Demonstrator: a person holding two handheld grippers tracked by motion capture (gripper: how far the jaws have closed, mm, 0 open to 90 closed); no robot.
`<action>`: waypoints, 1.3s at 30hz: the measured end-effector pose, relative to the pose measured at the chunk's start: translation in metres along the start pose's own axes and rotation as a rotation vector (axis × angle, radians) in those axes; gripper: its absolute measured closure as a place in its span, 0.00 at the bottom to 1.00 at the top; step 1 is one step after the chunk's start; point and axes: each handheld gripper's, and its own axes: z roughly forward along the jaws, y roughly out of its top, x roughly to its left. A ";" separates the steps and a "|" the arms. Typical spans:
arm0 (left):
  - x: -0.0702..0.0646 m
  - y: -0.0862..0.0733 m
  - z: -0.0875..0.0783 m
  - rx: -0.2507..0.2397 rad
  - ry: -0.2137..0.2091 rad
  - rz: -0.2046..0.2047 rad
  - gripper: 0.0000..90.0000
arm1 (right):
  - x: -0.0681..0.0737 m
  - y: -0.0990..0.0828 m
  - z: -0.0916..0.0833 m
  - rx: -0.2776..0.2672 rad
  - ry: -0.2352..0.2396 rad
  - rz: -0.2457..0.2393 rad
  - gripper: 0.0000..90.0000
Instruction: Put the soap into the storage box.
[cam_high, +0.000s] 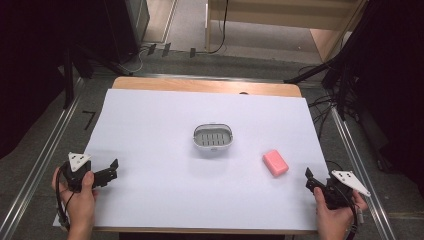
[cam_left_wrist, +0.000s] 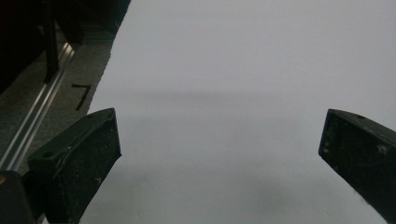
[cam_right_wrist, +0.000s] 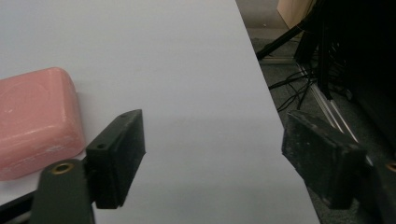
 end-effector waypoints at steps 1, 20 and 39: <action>0.000 0.000 0.000 0.000 0.000 0.000 0.00 | 0.000 0.000 0.000 0.000 0.000 0.000 0.27; 0.009 0.001 0.003 0.029 -0.014 -0.101 0.00 | 0.021 0.043 0.007 0.262 0.291 -0.179 0.27; -0.002 0.001 0.001 0.014 0.017 0.018 0.00 | 0.071 0.074 0.035 0.434 0.342 -0.272 0.19</action>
